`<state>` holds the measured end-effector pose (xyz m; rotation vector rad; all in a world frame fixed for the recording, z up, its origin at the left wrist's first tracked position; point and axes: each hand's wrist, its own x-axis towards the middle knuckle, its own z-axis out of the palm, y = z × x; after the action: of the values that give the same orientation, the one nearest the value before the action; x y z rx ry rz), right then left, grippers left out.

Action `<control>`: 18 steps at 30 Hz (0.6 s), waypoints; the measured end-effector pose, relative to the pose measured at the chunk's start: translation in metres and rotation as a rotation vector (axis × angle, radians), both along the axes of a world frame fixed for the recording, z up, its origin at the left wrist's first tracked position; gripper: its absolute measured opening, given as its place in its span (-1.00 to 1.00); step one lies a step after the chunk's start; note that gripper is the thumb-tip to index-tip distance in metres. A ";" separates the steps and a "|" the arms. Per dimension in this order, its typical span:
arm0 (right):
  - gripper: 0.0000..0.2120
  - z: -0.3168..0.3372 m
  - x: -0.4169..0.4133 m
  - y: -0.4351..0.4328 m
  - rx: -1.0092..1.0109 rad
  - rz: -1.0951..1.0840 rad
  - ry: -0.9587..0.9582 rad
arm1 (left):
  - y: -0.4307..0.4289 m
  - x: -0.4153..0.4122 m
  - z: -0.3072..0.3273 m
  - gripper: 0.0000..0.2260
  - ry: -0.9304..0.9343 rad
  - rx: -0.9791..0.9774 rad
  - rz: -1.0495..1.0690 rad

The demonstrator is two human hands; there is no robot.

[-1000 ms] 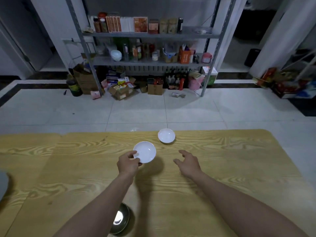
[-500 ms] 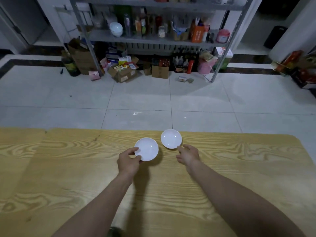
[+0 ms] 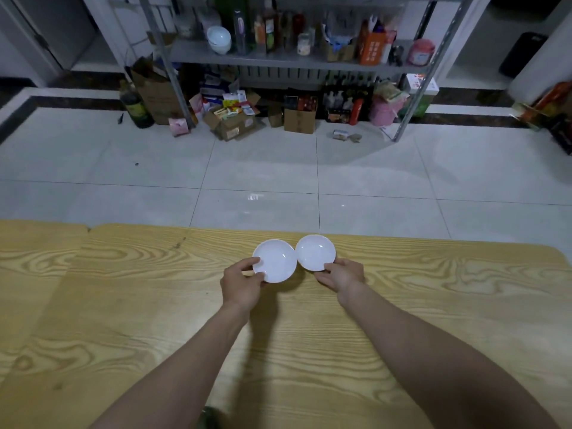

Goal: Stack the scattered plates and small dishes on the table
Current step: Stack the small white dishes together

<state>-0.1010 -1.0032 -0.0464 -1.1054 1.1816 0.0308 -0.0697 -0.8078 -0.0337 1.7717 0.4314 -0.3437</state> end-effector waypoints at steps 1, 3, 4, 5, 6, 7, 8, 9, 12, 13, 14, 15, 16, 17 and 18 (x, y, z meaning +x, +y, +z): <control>-0.73 0.000 -0.004 0.001 -0.001 0.008 -0.007 | -0.001 -0.002 0.002 -0.69 -0.001 -0.002 -0.005; -0.72 0.003 -0.014 0.002 -0.017 0.028 -0.007 | -0.001 -0.008 0.009 -0.69 -0.003 -0.006 -0.008; -0.72 0.005 -0.021 0.003 -0.025 0.035 -0.008 | -0.001 -0.012 0.013 -0.68 -0.010 -0.012 -0.009; -0.73 0.007 -0.028 0.003 -0.026 0.036 -0.016 | -0.001 -0.017 0.017 -0.69 -0.020 -0.025 -0.011; -0.72 0.009 -0.036 0.004 -0.028 0.041 -0.026 | 0.000 -0.023 0.022 -0.69 -0.030 -0.039 -0.014; -0.72 0.011 -0.046 0.007 -0.031 0.052 -0.033 | 0.001 -0.030 0.026 -0.69 -0.038 -0.049 -0.017; -0.72 0.012 -0.056 0.010 -0.038 0.068 -0.035 | 0.003 -0.037 0.030 -0.70 -0.046 -0.056 -0.020; -0.71 0.012 -0.066 0.014 -0.044 0.079 -0.037 | 0.005 -0.046 0.033 -0.70 -0.052 -0.061 -0.025; -0.73 0.014 -0.100 0.030 -0.061 0.090 -0.041 | 0.014 -0.076 0.039 -0.71 -0.071 -0.074 -0.039; -0.76 0.015 -0.113 0.036 -0.060 0.100 -0.040 | 0.017 -0.088 0.040 -0.72 -0.080 -0.076 -0.048; -0.79 0.016 -0.126 0.043 -0.054 0.114 -0.039 | 0.021 -0.101 0.039 -0.72 -0.085 -0.073 -0.060; -0.83 0.018 -0.140 0.049 -0.047 0.130 -0.035 | 0.025 -0.112 0.036 -0.72 -0.085 -0.059 -0.076; -0.84 0.020 -0.153 0.055 -0.041 0.143 -0.035 | 0.029 -0.123 0.033 -0.72 -0.087 -0.042 -0.094; -0.84 0.021 -0.165 0.060 -0.036 0.156 -0.040 | 0.033 -0.135 0.030 -0.71 -0.087 -0.027 -0.113; -0.83 0.021 -0.178 0.065 -0.031 0.167 -0.046 | 0.038 -0.146 0.027 -0.69 -0.085 -0.019 -0.127</control>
<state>-0.2789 -0.9382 -0.0255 -1.2235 1.0496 0.1155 -0.2152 -0.7698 -0.0063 1.7927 0.2545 -0.3591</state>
